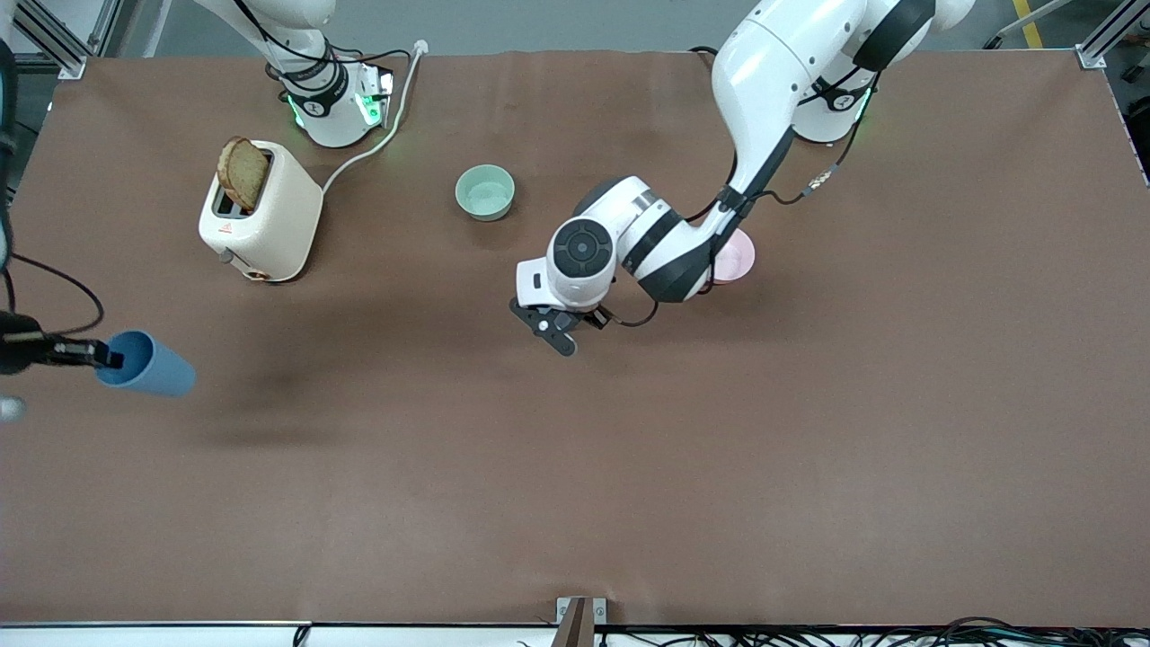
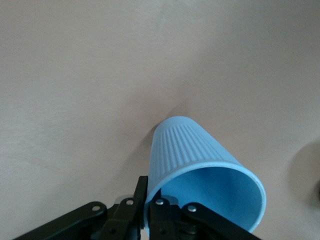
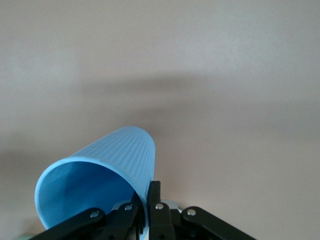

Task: Stack blue cups with both arms
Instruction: 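Carry the cup toward the table center while the right gripper lifts its cup, then lower the blue cup upright at the center and open the left gripper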

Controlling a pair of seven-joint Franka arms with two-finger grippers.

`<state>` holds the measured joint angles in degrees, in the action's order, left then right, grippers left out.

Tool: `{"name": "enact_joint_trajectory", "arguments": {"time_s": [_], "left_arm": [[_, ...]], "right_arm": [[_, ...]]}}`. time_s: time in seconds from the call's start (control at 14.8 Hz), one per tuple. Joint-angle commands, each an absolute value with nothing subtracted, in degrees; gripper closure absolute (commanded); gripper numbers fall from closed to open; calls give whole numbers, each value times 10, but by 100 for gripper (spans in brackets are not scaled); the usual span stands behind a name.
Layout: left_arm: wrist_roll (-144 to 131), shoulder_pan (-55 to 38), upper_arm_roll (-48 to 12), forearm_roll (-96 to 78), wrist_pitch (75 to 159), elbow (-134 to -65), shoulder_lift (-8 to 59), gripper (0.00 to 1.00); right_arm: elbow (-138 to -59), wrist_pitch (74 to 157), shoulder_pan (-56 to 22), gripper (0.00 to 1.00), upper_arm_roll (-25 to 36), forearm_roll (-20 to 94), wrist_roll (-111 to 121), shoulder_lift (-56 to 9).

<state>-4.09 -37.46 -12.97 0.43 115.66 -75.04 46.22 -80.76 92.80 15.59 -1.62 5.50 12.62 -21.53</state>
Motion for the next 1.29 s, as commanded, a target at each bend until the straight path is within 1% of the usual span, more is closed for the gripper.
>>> {"name": "enact_joint_trajectory", "arguments": {"time_s": [0.0, 0.07, 0.14, 0.2, 0.34, 0.41, 0.47, 0.54, 0.68, 0.81, 0.88, 0.95, 1.22], "left_arm": [[-34, -388, -125, 25, 1154, -732, 471, 97], [-34, -388, -125, 25, 1155, -732, 474, 92], [-35, -388, -125, 25, 1156, -732, 475, 84], [-35, -388, -125, 26, 1158, -732, 475, 71], [-35, -388, -125, 26, 1161, -732, 475, 58], [-38, -388, -125, 27, 1161, -732, 475, 43], [-38, -388, -125, 30, 1161, -733, 472, 10], [-37, -387, -125, 31, 1161, -733, 468, 0], [-38, -379, -126, 30, 1151, -733, 441, 0], [-36, -367, -126, 26, 1123, -732, 406, 0], [-34, -356, -127, 25, 1095, -732, 386, 0], [-33, -340, -127, 25, 1086, -732, 367, 0], [-33, -239, -126, 30, 1081, -732, 328, 0]], "right_arm": [[-833, 873, 160, 94, -16, 51, 116, -140], [-834, 857, 160, 95, -15, 51, 116, -121], [-835, 846, 163, 95, -15, 48, 116, -103], [-835, 840, 163, 95, -15, 43, 116, -89], [-835, 831, 156, 95, -18, 29, 116, -61], [-837, 826, 153, 95, -18, 26, 116, -49], [-846, 825, 150, 96, -18, 25, 115, -36], [-862, 825, 150, 96, -18, 25, 114, -19], [-910, 833, 147, 96, -19, 25, 111, 20], [-935, 851, 130, 96, -19, 25, 108, 29], [-934, 853, 129, 96, -20, 25, 106, 28], [-934, 854, 127, 96, -19, 25, 103, 27], [-934, 846, 100, 97, -19, 16, 54, 35]]}}
